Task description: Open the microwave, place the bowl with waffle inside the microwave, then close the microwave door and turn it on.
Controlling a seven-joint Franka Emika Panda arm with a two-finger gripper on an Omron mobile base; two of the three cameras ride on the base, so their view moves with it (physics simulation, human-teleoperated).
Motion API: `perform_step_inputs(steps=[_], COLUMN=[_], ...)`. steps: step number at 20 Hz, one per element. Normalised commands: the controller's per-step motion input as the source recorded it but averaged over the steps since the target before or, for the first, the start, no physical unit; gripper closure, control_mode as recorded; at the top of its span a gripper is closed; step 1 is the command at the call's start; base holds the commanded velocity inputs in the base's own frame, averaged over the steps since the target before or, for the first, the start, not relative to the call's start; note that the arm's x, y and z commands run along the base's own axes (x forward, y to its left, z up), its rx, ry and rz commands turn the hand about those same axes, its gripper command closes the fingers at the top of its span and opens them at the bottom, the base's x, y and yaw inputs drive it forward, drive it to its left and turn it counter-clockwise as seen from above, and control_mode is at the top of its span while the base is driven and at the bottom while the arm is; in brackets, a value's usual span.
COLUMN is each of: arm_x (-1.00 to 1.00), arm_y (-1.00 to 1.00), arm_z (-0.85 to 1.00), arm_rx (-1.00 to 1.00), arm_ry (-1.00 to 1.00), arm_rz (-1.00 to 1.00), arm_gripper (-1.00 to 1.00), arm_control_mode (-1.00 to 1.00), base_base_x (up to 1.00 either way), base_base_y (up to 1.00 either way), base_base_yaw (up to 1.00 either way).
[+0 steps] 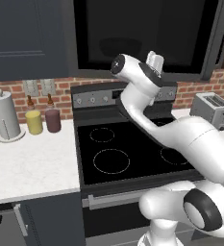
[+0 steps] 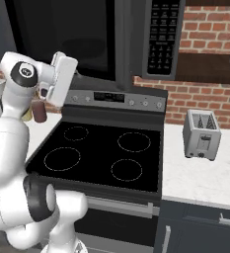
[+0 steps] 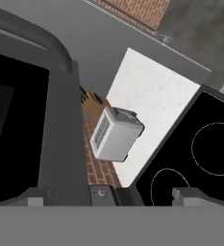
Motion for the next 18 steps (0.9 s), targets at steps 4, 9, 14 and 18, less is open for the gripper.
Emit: perform_step_inputs(steps=[4,9,14,18], arm_x=[1.0,0.93,0.14,-0.76], arm_y=[-0.34,-0.25,-0.29,-0.28], arm_z=[0.03,0.22,0.15,0.24], arm_rx=[0.02,0.02,0.04,0.12], arm_ry=[0.09,0.03,-0.02,-0.19], arm_rz=[0.11,0.13,0.17,0.23], arm_gripper=[-1.0,-1.0,-1.0,-1.0], arm_control_mode=[-1.0,-1.0,-1.0,-1.0], base_base_x=[0.0,0.0,0.0,0.0], base_base_y=[0.0,0.0,0.0,0.0], base_base_yaw=[0.0,0.0,0.0,0.0])
